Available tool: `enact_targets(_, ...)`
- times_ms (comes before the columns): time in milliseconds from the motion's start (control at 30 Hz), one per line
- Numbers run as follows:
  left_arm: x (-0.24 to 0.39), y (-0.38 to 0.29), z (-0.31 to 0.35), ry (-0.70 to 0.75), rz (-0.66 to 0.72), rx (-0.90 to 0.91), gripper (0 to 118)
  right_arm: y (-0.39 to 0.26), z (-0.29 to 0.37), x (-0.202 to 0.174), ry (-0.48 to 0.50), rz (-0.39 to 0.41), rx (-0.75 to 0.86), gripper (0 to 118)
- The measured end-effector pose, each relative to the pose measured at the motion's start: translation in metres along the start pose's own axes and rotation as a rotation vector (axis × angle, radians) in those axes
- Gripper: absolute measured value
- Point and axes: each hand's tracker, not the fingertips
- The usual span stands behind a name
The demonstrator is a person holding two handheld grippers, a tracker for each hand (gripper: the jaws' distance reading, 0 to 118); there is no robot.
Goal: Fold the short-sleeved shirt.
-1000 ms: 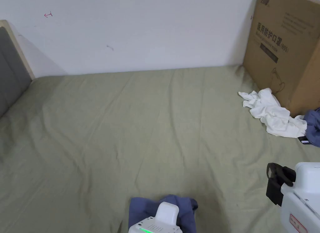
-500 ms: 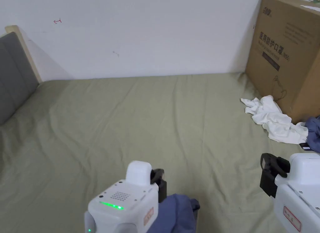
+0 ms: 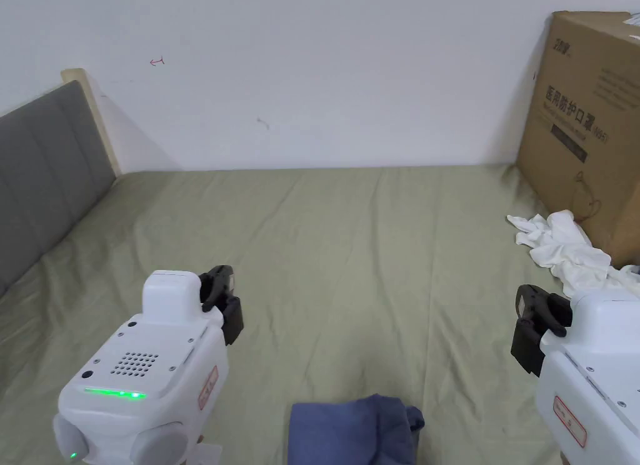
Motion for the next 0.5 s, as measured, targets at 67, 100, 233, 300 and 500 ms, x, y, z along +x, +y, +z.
enact_targets(67, -0.007, 0.000, 0.005, 0.024, 0.001, 0.013, 7, 0.001, 0.000, -0.005, 0.006, 0.004, 0.008, 4)
enact_targets(100, -0.010, 0.000, 0.006, 0.034, 0.006, 0.013, 7, 0.003, 0.001, -0.009, 0.012, 0.008, 0.010, 4)
enact_targets(233, -0.019, 0.001, 0.008, 0.054, 0.022, 0.007, 7, 0.005, 0.000, -0.017, 0.029, 0.013, 0.014, 4)
enact_targets(300, -0.021, 0.000, 0.008, 0.062, 0.022, 0.004, 7, 0.004, -0.003, -0.022, 0.034, 0.012, 0.015, 4)
enact_targets(500, -0.028, -0.005, 0.011, 0.061, 0.043, -0.012, 7, -0.007, -0.023, -0.050, 0.107, -0.014, -0.040, 4)
